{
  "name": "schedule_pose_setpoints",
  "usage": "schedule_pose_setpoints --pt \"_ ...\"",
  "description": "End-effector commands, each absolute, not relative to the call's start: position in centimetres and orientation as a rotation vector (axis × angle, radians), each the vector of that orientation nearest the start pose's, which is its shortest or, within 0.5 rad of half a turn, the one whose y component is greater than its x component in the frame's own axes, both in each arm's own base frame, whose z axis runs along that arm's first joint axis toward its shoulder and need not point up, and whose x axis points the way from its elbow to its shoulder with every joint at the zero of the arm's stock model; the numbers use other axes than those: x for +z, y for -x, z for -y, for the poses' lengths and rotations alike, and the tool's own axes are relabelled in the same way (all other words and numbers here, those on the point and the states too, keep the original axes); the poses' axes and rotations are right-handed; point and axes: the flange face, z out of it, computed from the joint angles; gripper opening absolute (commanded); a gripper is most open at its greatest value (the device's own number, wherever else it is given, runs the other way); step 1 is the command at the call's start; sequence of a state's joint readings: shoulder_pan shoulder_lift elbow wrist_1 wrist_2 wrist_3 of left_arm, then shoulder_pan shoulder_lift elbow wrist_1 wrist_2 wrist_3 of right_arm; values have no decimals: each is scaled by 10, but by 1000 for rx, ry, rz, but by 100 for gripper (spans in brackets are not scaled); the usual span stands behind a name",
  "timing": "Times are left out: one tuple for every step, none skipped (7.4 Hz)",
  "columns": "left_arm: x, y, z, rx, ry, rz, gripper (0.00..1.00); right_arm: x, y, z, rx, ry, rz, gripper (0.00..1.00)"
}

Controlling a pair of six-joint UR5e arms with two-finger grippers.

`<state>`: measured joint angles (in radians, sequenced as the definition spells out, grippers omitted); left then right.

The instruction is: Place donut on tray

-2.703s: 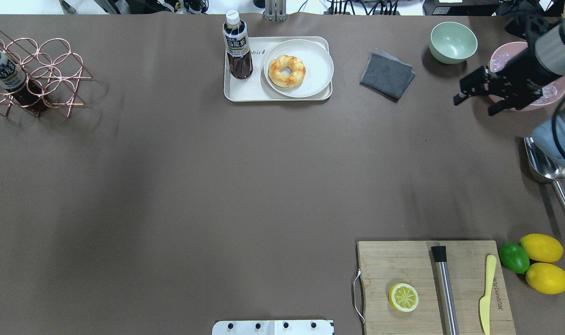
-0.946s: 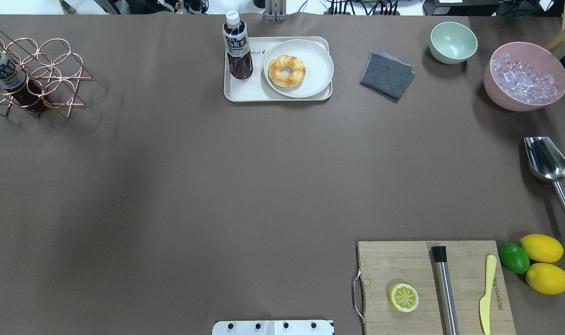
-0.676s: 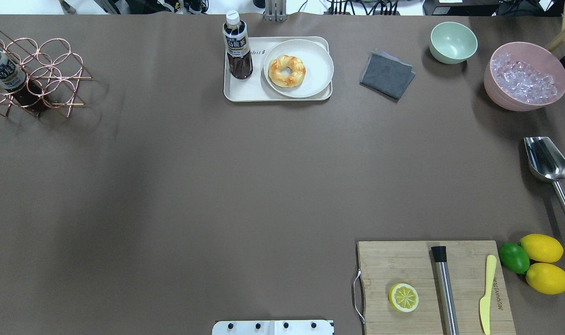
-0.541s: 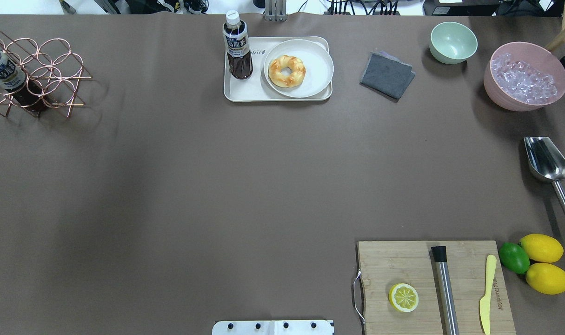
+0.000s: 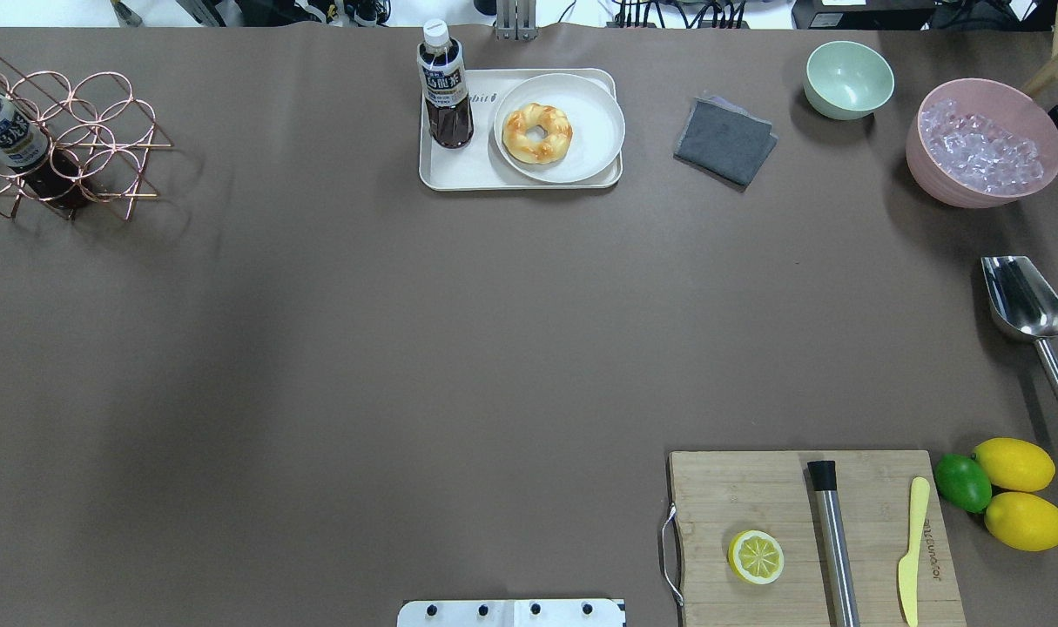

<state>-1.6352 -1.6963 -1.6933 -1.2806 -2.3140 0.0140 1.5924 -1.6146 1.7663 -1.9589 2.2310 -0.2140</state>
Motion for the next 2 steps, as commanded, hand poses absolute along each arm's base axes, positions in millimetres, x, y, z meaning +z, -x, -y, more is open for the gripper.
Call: schedule_pose_setpoints --pt "571 100 521 -67 22 -744 98 628 -82 447 -107 150 681 100" --pt "572 99 520 -66 24 -744 98 628 -82 448 -107 150 681 100"
